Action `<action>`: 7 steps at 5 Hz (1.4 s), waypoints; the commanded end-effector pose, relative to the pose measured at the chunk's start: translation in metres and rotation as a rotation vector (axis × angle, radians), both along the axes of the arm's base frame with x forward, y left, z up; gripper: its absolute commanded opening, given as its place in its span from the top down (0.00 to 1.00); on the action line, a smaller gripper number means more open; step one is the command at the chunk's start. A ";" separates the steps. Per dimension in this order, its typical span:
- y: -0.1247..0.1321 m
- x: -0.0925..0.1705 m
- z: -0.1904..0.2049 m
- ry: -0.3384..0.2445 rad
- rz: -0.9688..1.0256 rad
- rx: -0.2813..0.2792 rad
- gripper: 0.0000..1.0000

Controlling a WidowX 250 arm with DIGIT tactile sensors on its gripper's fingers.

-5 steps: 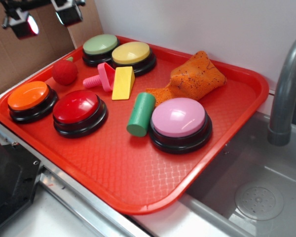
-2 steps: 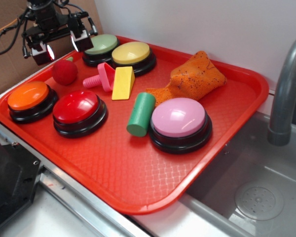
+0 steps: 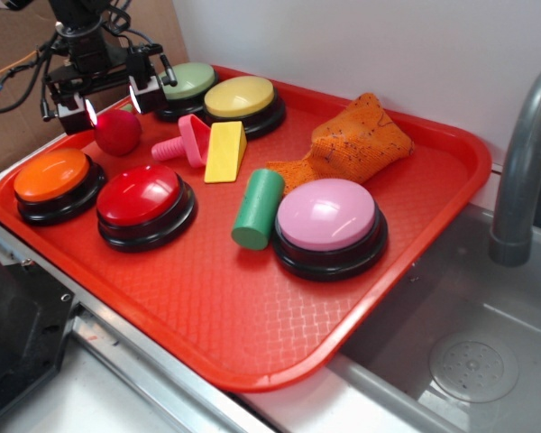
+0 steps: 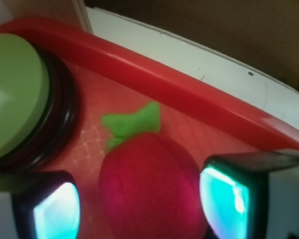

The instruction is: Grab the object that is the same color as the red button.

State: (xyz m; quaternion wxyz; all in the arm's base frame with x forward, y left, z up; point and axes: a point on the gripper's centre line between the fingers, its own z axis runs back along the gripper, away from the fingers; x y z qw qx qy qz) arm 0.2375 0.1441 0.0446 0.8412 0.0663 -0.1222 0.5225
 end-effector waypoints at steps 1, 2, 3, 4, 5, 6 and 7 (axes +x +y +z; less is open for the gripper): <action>0.012 -0.005 0.006 -0.006 0.002 0.014 0.00; 0.015 -0.005 -0.002 0.021 0.010 0.015 0.00; 0.022 -0.004 -0.004 -0.008 0.007 0.010 0.77; 0.020 -0.006 0.003 -0.021 -0.009 0.002 1.00; 0.015 -0.005 0.014 -0.020 -0.068 -0.002 1.00; -0.002 -0.003 0.041 0.009 -0.216 0.059 1.00; -0.025 -0.005 0.070 0.022 -0.436 -0.047 1.00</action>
